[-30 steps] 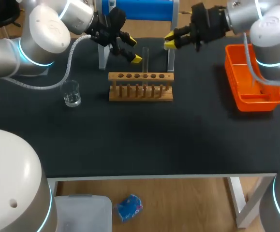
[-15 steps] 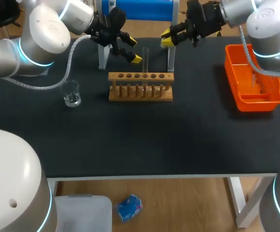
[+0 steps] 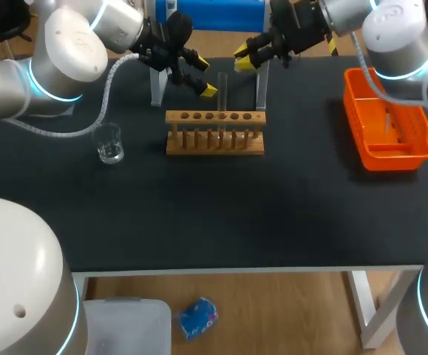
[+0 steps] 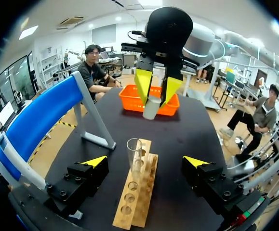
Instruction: Invert the test tube, pick up the pipette, mount the tip to pipette, aspirate from beaker and dispense into the tube, eject the tip, return the pipette, and cap with the stopper.
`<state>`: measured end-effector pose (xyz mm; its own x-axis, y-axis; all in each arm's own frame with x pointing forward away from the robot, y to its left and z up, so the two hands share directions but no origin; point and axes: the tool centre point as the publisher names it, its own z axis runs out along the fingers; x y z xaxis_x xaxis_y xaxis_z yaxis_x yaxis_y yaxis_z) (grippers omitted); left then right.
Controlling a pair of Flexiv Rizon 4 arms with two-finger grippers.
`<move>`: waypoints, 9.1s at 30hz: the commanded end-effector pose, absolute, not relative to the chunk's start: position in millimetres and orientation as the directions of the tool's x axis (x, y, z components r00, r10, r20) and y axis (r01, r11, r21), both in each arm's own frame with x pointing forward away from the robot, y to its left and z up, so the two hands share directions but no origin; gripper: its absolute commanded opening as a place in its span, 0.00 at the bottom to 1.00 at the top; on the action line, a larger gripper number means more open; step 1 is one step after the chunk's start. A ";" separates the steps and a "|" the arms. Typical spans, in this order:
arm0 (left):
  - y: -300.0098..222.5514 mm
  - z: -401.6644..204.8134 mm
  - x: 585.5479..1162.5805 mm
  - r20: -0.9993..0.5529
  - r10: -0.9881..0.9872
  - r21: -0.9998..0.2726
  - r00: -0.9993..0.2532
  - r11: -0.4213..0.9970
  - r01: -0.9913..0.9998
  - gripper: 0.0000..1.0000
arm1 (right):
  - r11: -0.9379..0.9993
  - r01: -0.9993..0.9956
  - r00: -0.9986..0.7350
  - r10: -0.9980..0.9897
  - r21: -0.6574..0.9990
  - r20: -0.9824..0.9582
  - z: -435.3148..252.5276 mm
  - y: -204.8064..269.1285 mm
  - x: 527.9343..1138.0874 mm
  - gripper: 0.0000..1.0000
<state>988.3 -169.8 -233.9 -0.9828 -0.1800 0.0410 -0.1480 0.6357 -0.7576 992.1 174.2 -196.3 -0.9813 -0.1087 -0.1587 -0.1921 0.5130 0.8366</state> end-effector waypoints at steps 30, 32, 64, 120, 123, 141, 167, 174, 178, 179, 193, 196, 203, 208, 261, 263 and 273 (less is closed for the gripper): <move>-169.9 -233.7 988.4 0.042 -0.181 -0.756 -0.983 0.637 -0.150 1.00 | 0.524 -0.177 -0.980 -0.172 0.833 -0.100 -216.8 202.8 1011.5 0.00; -169.9 -233.7 988.4 0.042 -0.181 -0.756 -0.983 0.637 -0.150 1.00 | 0.524 -0.175 -0.980 -0.173 0.833 -0.096 -217.9 203.0 1011.4 0.00; -169.9 -233.7 988.4 0.042 -0.181 -0.756 -0.983 0.637 -0.150 1.00 | 0.558 -0.170 -0.977 -0.205 0.812 -0.063 -226.2 206.5 1008.4 0.00; -169.9 -233.7 988.4 0.042 -0.181 -0.756 -0.983 0.637 -0.150 1.00 | 0.613 -0.120 -0.985 -0.174 0.781 -0.015 -257.3 196.7 990.1 1.00; -169.9 -233.7 988.4 0.042 -0.181 -0.756 -0.983 0.637 -0.150 1.00 | 0.603 -0.122 -0.986 -0.167 0.789 -0.025 -251.6 195.1 986.8 1.00; -169.9 -233.7 988.4 0.042 -0.181 -0.756 -0.983 0.637 -0.150 1.00 | 0.364 -0.167 -0.979 -0.169 0.917 -0.111 -199.3 195.5 970.1 0.22; -169.9 -233.7 988.4 0.042 -0.181 -0.756 -0.983 0.637 -0.150 1.00 | 0.088 -0.051 -0.983 -0.181 0.995 -0.035 -211.5 216.1 993.4 0.00; -169.9 -233.7 988.4 0.042 -0.181 -0.756 -0.983 0.637 -0.150 1.00 | 0.083 -0.039 -0.983 -0.185 0.996 -0.023 -214.9 218.1 998.2 0.00; -169.9 -233.7 988.4 0.042 -0.181 -0.756 -0.983 0.637 -0.150 1.00 | 0.085 -0.028 -0.983 -0.185 0.996 -0.012 -218.8 217.9 1000.6 0.00; -169.9 -233.7 988.4 0.042 -0.181 -0.756 -0.983 0.637 -0.150 1.00 | 0.084 -0.023 -0.983 -0.185 0.996 -0.007 -219.7 217.8 1001.1 0.00; -169.9 -233.7 988.4 0.042 -0.181 -0.756 -0.983 0.637 -0.150 1.00 | 0.082 0.007 -0.982 -0.185 0.997 0.022 -230.9 219.3 1004.8 0.00; -169.9 -233.7 988.4 0.042 -0.181 -0.756 -0.983 0.637 -0.150 1.00 | 0.083 0.015 -0.982 -0.184 0.996 0.030 -234.4 219.0 1004.6 0.00; -169.9 -233.7 988.4 0.042 -0.181 -0.756 -0.983 0.637 -0.150 1.00 | 0.083 0.030 -0.983 -0.180 0.996 0.044 -242.1 219.3 1004.1 0.00; -169.9 -233.7 988.4 0.042 -0.181 -0.756 -0.983 0.637 -0.150 1.00 | 0.100 0.032 -0.983 -0.174 0.994 0.049 -246.9 219.7 1003.2 0.00; -138.6 -227.4 974.0 0.012 -0.303 -0.762 -0.953 0.615 -0.205 1.00 | 0.479 -0.040 -0.999 0.001 0.877 -0.046 -200.3 126.8 955.1 1.00; -130.6 -226.6 970.9 0.010 -0.336 -0.763 -0.942 0.606 -0.225 1.00 | 0.482 -0.026 -0.999 0.027 0.876 -0.045 -201.4 121.9 953.4 1.00; -101.5 -219.8 961.6 0.000 -0.513 -0.792 -0.859 0.524 -0.313 1.00 | 0.487 0.033 -0.991 0.128 0.873 -0.034 -205.1 95.2 941.5 1.00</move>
<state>975.2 -107.7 -220.9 -0.8843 -0.4661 0.0282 -0.3097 0.5402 -0.7824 952.9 103.0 -207.1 -0.9981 0.0621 0.0028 0.0328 0.4888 0.8718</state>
